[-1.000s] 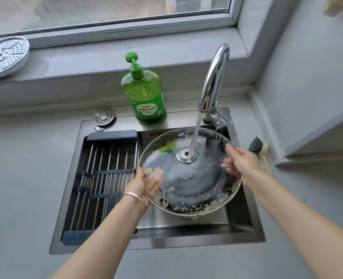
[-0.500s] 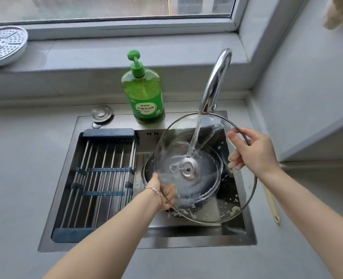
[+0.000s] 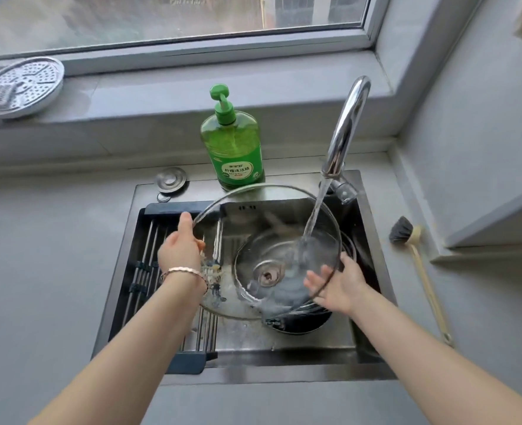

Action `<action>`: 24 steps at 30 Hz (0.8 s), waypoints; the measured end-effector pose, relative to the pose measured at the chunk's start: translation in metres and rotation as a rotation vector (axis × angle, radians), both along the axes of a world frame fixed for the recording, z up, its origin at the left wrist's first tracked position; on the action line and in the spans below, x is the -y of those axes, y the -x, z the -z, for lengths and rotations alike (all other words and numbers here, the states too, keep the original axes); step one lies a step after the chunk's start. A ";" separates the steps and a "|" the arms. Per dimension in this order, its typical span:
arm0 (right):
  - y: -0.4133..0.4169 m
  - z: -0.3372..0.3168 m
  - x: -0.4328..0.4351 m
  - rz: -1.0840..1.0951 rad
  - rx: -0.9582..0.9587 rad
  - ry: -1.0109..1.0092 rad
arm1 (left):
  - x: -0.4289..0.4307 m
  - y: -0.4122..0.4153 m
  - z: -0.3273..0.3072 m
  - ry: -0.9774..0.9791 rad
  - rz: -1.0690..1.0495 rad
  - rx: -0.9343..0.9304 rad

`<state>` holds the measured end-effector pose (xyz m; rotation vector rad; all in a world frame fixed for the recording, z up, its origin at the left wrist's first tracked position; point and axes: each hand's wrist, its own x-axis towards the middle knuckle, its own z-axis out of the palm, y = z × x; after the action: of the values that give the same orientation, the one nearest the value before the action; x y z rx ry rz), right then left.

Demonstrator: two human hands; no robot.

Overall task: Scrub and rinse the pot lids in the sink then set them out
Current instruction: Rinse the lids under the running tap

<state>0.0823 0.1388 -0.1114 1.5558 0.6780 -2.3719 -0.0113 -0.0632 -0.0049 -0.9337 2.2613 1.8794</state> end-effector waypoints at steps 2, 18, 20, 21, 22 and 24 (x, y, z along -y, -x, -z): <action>-0.008 -0.007 -0.002 -0.063 -0.069 0.124 | -0.002 -0.004 -0.004 -0.002 0.028 -0.078; -0.045 0.000 -0.026 -0.058 -0.262 0.008 | 0.001 -0.008 0.039 -0.566 0.429 0.028; -0.039 -0.012 -0.036 -0.112 -0.306 -0.099 | -0.001 -0.009 0.046 -0.536 0.377 0.153; -0.034 -0.022 -0.040 -0.156 -0.317 -0.178 | -0.003 -0.012 0.049 -0.534 0.374 0.223; -0.030 -0.033 -0.044 -0.214 -0.315 -0.276 | -0.005 -0.017 0.052 -0.532 0.392 0.294; -0.020 -0.054 -0.052 -0.348 -0.295 -0.476 | -0.011 -0.028 0.061 -0.504 0.404 0.425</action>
<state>0.1026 0.1908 -0.0575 1.1058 1.5320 -2.2888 0.0168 -0.0522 -0.0662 -0.6535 1.4935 1.7318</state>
